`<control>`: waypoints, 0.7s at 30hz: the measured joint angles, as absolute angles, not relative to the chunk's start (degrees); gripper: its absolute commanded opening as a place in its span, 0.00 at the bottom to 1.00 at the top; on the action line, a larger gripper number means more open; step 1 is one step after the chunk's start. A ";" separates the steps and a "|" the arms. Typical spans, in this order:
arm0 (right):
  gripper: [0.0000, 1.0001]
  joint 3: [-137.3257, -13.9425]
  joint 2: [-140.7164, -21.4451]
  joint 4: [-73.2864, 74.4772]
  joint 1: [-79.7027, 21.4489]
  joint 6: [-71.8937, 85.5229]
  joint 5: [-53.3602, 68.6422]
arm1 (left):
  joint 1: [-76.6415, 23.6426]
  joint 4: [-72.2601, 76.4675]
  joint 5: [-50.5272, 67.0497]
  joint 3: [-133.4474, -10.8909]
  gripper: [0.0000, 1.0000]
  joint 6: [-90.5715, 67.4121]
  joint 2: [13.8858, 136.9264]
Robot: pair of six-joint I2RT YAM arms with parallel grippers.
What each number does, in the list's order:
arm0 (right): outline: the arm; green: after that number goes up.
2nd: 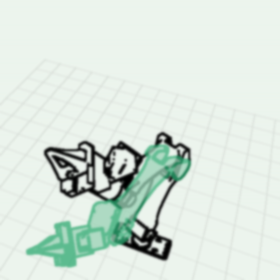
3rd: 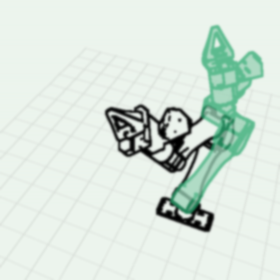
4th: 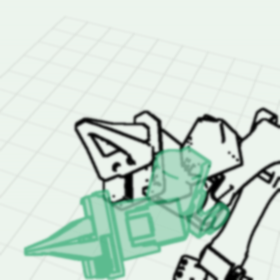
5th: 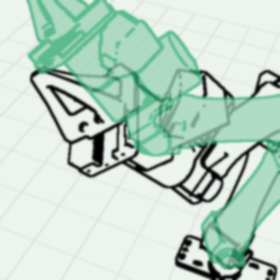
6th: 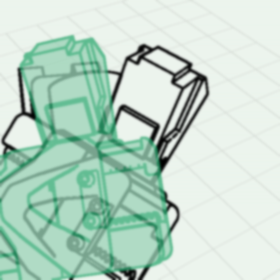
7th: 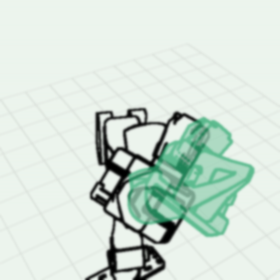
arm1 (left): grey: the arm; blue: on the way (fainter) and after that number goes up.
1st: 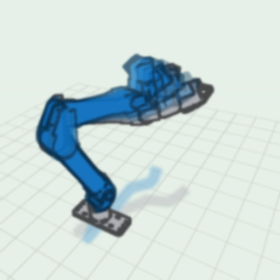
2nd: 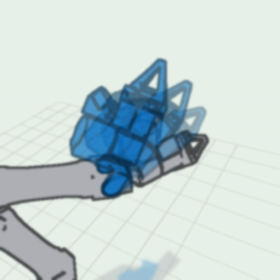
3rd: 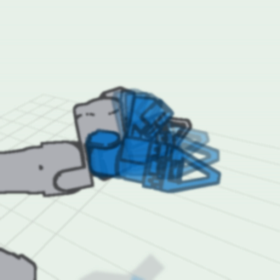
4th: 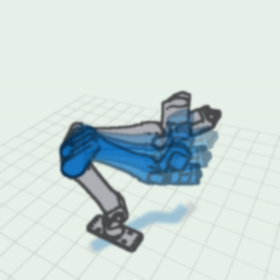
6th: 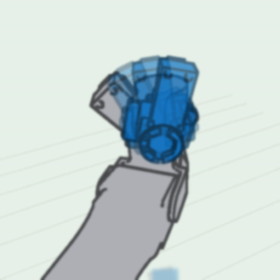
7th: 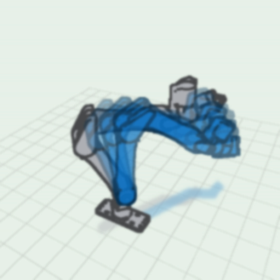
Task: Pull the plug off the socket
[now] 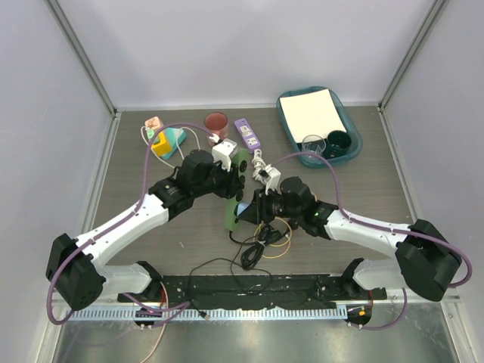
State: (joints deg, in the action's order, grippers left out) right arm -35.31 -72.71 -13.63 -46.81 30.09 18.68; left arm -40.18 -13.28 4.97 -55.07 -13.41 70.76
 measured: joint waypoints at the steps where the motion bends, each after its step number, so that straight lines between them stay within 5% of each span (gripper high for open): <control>1: 0.01 -35.27 -72.58 -13.54 -46.76 30.17 18.83 | -40.18 -13.28 5.04 -55.07 0.00 -13.54 70.76; 13: 0.01 -36.16 -71.57 -7.94 -49.19 28.12 9.13 | -40.16 -12.82 5.61 -55.07 0.00 -14.96 72.79; 21: 0.01 -36.16 -71.44 -8.29 -48.25 27.90 13.63 | -39.79 -12.40 6.74 -54.94 0.00 -14.74 72.49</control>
State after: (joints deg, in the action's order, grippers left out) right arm -36.16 -71.44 -8.29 -48.25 27.90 13.63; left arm -39.79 -12.40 6.74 -54.94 -14.74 72.49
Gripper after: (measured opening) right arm 0.366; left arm 0.407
